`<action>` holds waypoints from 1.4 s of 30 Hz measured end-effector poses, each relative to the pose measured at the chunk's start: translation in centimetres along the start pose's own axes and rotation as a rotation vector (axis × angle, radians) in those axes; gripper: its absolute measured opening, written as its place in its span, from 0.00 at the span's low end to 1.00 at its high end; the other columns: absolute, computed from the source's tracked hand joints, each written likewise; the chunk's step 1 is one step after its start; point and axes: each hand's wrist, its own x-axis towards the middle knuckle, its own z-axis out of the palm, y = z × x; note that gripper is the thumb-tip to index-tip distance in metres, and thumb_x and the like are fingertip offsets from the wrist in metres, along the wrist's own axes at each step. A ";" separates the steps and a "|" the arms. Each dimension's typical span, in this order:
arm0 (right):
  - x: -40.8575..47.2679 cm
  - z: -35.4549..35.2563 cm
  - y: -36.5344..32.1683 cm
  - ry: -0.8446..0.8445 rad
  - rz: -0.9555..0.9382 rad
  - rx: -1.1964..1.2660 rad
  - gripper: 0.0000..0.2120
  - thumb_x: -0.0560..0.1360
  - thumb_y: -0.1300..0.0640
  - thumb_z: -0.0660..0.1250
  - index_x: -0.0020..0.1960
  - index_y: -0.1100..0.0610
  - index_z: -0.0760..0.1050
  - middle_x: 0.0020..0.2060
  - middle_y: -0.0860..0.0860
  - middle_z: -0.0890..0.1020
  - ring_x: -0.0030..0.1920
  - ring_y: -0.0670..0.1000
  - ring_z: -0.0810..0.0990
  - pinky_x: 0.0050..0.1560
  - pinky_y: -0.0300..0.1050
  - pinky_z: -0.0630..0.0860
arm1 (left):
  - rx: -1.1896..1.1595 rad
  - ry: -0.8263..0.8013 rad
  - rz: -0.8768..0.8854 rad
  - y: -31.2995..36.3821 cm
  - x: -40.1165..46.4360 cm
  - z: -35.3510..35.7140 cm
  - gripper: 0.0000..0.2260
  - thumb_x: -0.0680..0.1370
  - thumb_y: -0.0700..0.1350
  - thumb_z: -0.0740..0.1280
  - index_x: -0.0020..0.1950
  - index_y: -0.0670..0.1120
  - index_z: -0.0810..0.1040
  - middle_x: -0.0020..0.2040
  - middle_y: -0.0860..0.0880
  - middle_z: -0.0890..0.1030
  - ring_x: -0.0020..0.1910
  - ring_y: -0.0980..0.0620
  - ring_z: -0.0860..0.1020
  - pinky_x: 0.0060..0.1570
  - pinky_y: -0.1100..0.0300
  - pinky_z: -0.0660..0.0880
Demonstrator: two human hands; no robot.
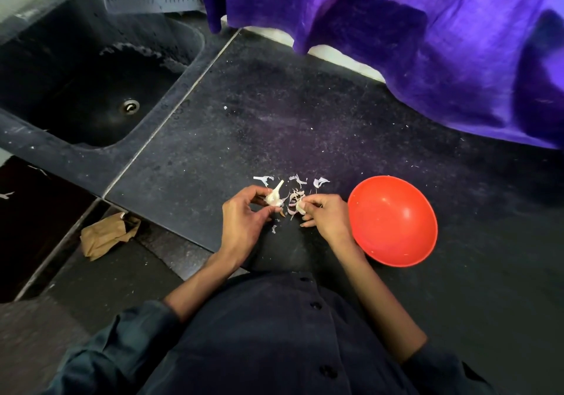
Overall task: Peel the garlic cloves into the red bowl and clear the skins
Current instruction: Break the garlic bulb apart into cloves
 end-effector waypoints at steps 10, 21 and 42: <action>-0.2 0.0 -0.2 -0.003 -0.020 -0.093 0.05 0.73 0.64 0.72 0.39 0.57 0.80 0.29 0.47 0.79 0.27 0.46 0.78 0.27 0.40 0.79 | -0.005 -0.011 -0.035 -0.5 0.2 0.2 0.14 0.66 0.38 0.79 0.48 0.49 0.82 0.39 0.48 0.83 0.34 0.47 0.83 0.37 0.60 0.80; -0.3 -0.2 -0.4 0.017 -0.069 -0.185 0.07 0.77 0.63 0.66 0.49 0.59 0.83 0.33 0.46 0.79 0.26 0.45 0.79 0.29 0.39 0.79 | -0.007 -0.019 -0.024 -0.3 0.1 0.2 0.14 0.67 0.38 0.79 0.46 0.52 0.82 0.41 0.49 0.84 0.37 0.48 0.83 0.41 0.50 0.82; 0.0 0.1 -0.1 0.053 -0.097 -0.237 0.08 0.77 0.63 0.65 0.47 0.54 0.82 0.34 0.53 0.82 0.33 0.55 0.82 0.39 0.58 0.81 | -0.052 -0.032 -0.062 -0.4 0.1 0.5 0.14 0.67 0.35 0.78 0.48 0.48 0.82 0.39 0.46 0.83 0.35 0.50 0.81 0.42 0.48 0.81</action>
